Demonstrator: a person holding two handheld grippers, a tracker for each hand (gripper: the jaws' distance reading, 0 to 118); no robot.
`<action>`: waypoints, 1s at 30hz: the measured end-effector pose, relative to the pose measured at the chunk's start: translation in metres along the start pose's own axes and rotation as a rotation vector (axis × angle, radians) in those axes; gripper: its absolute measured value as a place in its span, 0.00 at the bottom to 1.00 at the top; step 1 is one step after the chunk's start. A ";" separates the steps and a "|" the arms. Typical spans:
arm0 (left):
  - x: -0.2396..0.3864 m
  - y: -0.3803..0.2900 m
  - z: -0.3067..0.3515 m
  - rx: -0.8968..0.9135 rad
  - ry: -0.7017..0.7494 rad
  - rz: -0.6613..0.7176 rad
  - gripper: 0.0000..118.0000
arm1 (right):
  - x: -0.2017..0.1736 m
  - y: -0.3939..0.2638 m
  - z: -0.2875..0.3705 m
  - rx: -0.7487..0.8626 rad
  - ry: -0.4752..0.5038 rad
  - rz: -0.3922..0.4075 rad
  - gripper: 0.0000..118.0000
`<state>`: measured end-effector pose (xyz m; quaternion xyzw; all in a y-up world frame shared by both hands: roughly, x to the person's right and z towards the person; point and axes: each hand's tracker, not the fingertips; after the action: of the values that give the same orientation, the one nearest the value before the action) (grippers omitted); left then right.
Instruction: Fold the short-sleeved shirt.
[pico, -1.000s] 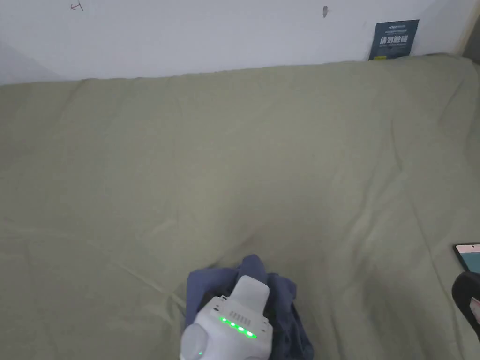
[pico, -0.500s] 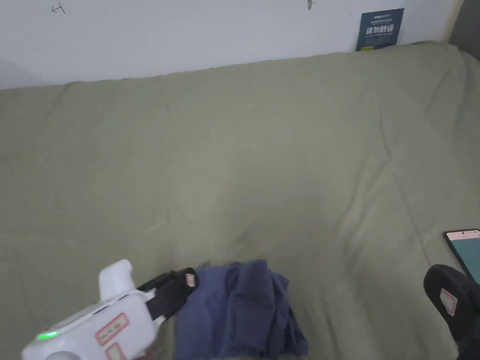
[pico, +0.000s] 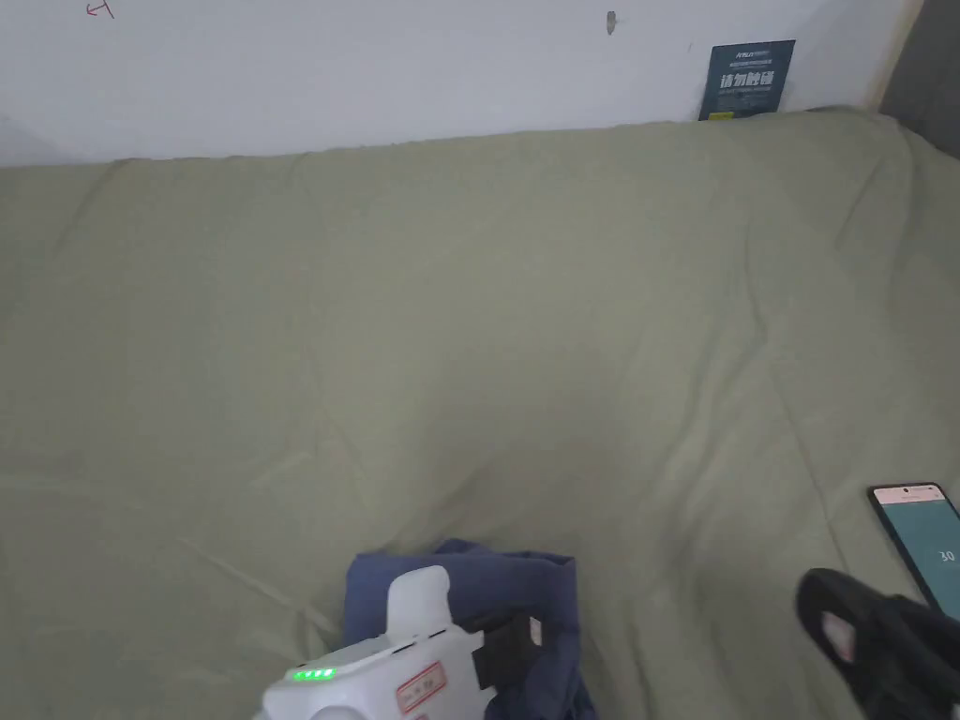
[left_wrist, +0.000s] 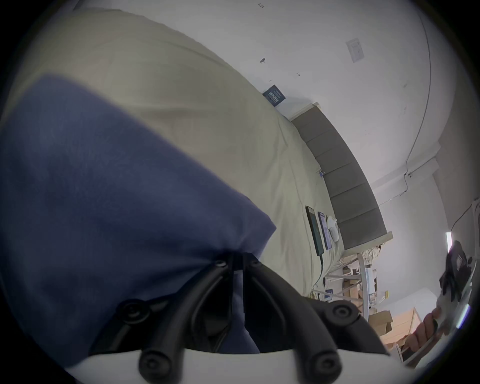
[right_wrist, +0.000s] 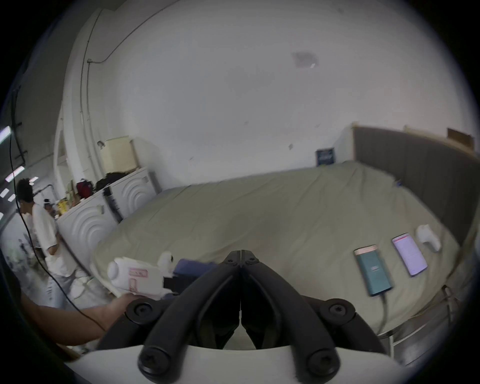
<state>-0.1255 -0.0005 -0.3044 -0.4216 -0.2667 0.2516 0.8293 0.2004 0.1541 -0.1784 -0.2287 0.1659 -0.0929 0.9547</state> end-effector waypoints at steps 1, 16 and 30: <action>0.003 0.002 0.018 0.016 0.010 -0.042 0.07 | -0.001 -0.003 -0.020 -0.051 0.056 -0.020 0.00; -0.108 0.003 0.098 0.122 0.024 0.196 0.99 | 0.063 -0.138 -0.258 -0.509 0.488 -0.620 0.01; -0.104 0.010 0.006 -0.029 0.073 0.084 0.24 | 0.048 -0.120 -0.245 -0.498 0.426 -0.442 0.01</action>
<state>-0.2071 -0.0591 -0.3337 -0.4535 -0.2220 0.2670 0.8208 0.1451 -0.0628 -0.3410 -0.4592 0.3244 -0.2986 0.7712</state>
